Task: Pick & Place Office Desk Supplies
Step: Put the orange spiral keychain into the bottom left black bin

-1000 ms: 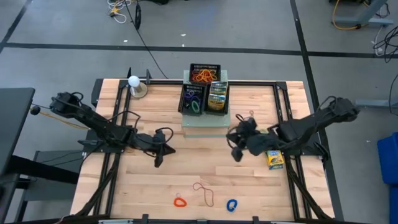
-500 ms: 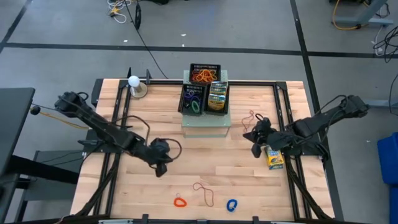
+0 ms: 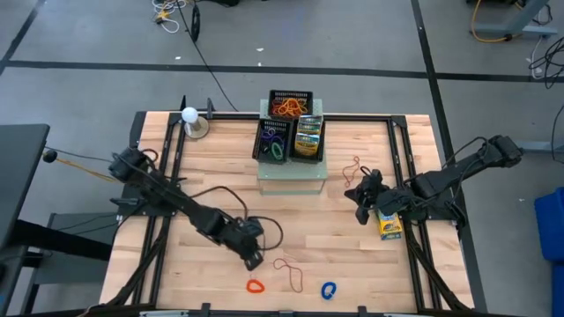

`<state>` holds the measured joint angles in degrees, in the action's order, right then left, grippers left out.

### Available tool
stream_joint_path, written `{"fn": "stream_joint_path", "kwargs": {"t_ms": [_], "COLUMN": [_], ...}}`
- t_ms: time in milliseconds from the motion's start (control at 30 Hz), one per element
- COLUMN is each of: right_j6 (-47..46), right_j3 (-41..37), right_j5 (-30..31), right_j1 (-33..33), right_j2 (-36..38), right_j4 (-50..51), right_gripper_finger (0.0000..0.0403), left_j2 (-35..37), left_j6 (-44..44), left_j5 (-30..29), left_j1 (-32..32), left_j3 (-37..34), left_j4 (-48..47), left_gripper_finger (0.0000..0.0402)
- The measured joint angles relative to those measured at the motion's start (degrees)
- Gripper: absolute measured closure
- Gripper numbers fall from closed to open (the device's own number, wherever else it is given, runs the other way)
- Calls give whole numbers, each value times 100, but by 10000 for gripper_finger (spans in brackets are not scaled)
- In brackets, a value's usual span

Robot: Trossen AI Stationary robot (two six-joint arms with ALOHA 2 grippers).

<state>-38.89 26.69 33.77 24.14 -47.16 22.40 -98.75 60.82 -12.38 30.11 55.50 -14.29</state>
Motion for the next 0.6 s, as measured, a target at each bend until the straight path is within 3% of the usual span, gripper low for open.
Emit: {"fn": "stream_joint_path", "kwargs": {"t_ms": [267,600], "right_j6": [232,377], "right_j3": [-10,-10], "right_j5": [408,511], "right_j1": [2,2], "right_j2": [-2,-4], "right_j4": [-159,-220], "right_gripper_finger": [362,362], "left_j2": [-448,-897], "left_j6": [514,1377], "left_j5": [412,709], "left_j1": [538,1194], "left_j3": [984,1597], "left_j4": [-1171,-1231], "left_gripper_finger": [378,315]}}
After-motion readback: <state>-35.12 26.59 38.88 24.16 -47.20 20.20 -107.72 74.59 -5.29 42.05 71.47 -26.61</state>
